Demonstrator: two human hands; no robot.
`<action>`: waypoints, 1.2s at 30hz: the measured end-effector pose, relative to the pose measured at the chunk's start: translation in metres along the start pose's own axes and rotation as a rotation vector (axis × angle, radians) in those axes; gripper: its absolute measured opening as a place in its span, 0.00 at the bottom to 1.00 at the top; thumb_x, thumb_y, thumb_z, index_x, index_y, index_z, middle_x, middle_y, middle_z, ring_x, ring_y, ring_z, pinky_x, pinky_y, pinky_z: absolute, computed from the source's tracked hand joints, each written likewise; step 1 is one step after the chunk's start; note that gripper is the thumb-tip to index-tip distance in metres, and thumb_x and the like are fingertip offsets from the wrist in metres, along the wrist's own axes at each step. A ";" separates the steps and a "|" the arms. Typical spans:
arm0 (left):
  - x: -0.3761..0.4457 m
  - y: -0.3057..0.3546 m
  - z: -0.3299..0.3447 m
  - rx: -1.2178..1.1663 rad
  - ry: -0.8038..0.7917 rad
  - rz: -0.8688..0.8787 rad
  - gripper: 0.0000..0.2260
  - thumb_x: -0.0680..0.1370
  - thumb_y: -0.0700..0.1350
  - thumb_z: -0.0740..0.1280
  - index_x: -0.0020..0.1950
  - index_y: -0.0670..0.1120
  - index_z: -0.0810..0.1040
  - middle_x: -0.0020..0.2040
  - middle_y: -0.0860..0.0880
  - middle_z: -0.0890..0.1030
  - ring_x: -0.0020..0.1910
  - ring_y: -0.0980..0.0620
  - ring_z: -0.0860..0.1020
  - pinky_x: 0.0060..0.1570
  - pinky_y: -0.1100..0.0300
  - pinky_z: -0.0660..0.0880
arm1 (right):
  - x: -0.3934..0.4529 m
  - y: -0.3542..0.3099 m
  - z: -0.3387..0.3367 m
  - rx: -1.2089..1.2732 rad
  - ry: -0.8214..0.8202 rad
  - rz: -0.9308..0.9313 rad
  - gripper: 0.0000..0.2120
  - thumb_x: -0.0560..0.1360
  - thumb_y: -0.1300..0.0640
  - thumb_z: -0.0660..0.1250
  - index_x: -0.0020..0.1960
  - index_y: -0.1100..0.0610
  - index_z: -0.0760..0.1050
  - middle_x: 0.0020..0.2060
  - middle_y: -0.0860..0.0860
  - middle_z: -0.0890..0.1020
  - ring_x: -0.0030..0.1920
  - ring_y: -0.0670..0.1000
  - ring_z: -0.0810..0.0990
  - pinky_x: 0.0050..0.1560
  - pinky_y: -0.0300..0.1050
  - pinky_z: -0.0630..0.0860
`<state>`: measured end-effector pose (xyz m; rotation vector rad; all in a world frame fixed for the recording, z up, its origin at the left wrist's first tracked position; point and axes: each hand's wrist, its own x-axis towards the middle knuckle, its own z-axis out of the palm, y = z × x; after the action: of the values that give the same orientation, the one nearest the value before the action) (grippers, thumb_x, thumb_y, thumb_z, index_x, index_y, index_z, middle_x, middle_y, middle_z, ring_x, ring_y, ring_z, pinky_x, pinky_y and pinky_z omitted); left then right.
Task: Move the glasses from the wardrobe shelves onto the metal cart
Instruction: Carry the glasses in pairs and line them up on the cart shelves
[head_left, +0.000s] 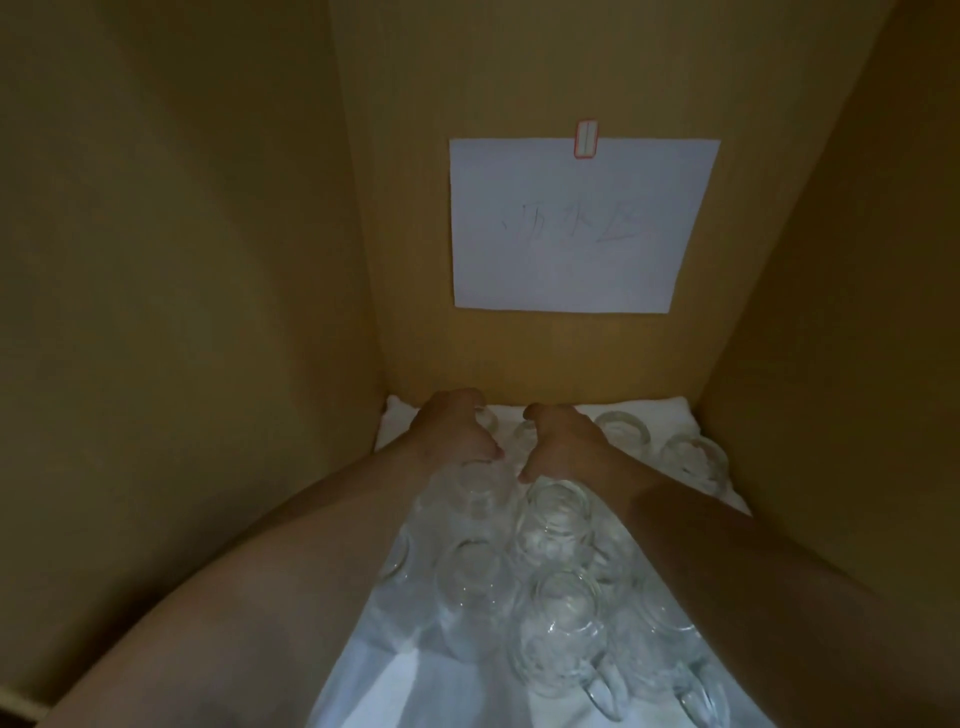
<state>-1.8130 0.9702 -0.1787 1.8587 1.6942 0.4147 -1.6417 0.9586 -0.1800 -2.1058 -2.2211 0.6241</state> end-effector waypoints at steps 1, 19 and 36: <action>-0.001 0.000 -0.001 -0.005 0.016 0.005 0.38 0.65 0.49 0.83 0.73 0.47 0.74 0.67 0.49 0.77 0.63 0.50 0.76 0.51 0.64 0.72 | -0.001 0.001 -0.001 0.022 0.004 0.001 0.49 0.63 0.49 0.83 0.77 0.54 0.64 0.72 0.54 0.72 0.69 0.56 0.73 0.66 0.51 0.74; -0.094 0.111 -0.101 -0.317 0.674 0.086 0.32 0.66 0.46 0.82 0.65 0.50 0.71 0.58 0.49 0.69 0.51 0.48 0.73 0.46 0.58 0.71 | -0.126 0.009 -0.133 1.440 0.553 -0.051 0.25 0.62 0.57 0.85 0.53 0.49 0.76 0.55 0.52 0.81 0.51 0.53 0.85 0.43 0.49 0.85; -0.267 0.156 -0.031 -1.557 0.322 0.047 0.09 0.77 0.36 0.70 0.38 0.43 0.86 0.31 0.48 0.73 0.32 0.51 0.72 0.58 0.46 0.78 | -0.276 0.059 -0.112 2.208 -0.164 -0.311 0.23 0.69 0.69 0.73 0.63 0.64 0.76 0.58 0.62 0.82 0.54 0.61 0.84 0.57 0.45 0.80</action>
<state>-1.7452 0.7128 -0.0183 0.6389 0.8445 1.5330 -1.5289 0.7242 -0.0241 -0.4327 -0.5109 1.7809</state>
